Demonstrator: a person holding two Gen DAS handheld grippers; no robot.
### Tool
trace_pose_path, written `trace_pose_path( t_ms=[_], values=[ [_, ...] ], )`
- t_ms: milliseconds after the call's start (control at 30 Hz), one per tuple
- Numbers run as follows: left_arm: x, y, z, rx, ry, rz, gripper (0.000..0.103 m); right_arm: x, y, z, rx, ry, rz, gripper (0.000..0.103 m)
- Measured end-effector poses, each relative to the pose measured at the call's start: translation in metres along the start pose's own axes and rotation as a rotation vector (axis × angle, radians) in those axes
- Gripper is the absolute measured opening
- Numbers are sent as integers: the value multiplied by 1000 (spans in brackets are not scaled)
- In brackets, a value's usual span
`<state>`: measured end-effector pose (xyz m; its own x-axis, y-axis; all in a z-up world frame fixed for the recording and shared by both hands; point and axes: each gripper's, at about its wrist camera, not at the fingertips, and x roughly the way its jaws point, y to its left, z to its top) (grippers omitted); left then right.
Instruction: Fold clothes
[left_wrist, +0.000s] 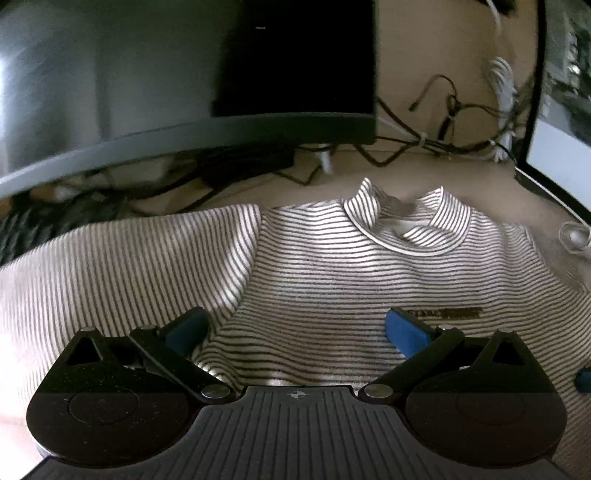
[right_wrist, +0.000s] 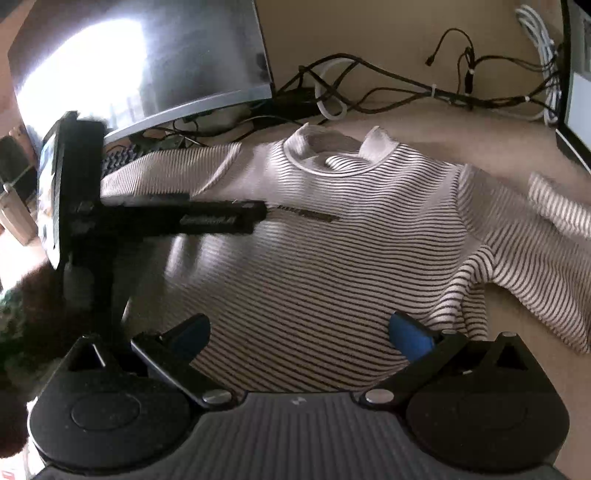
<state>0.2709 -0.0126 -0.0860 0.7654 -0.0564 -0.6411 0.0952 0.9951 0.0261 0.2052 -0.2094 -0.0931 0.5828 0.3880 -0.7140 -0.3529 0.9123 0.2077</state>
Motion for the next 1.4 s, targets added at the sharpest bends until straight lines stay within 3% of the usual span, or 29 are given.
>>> trace_pose_path(
  t_ms=[200,367,533,700,800,867,933,1033,1133,1267,1400],
  values=[
    [2,3,2,-7,6,-28,103,-1,10,-15,-83,-65,-19,103],
    [-6,11,-2,-36,14,-86,103,2,7,-14,-204,-35,-41,103],
    [-25,29,-11,-253,4,-193,103,1,-17,-9,-236,-25,-23,103],
    [-20,47,0,-345,65,-271,103,4,-12,-5,-220,-10,-50,103],
    [-30,47,-8,-379,-56,-284,103,7,-8,-2,-183,-8,-83,103],
    [-43,46,-7,-348,-87,-275,103,1,-5,1,-119,-3,-113,103],
    [-69,44,-2,-250,-136,-255,103,-11,-2,3,-28,-11,-141,103],
    [-120,42,5,-146,-154,-245,103,-51,5,1,108,-96,-185,103],
    [-151,43,0,-149,-70,-217,103,-87,11,-9,210,-158,-207,103],
    [-180,30,-18,-158,7,-246,103,-120,37,-23,263,-179,-207,103],
    [-220,9,-37,-96,27,-129,103,-155,70,-40,223,-206,-224,103]
  ],
)
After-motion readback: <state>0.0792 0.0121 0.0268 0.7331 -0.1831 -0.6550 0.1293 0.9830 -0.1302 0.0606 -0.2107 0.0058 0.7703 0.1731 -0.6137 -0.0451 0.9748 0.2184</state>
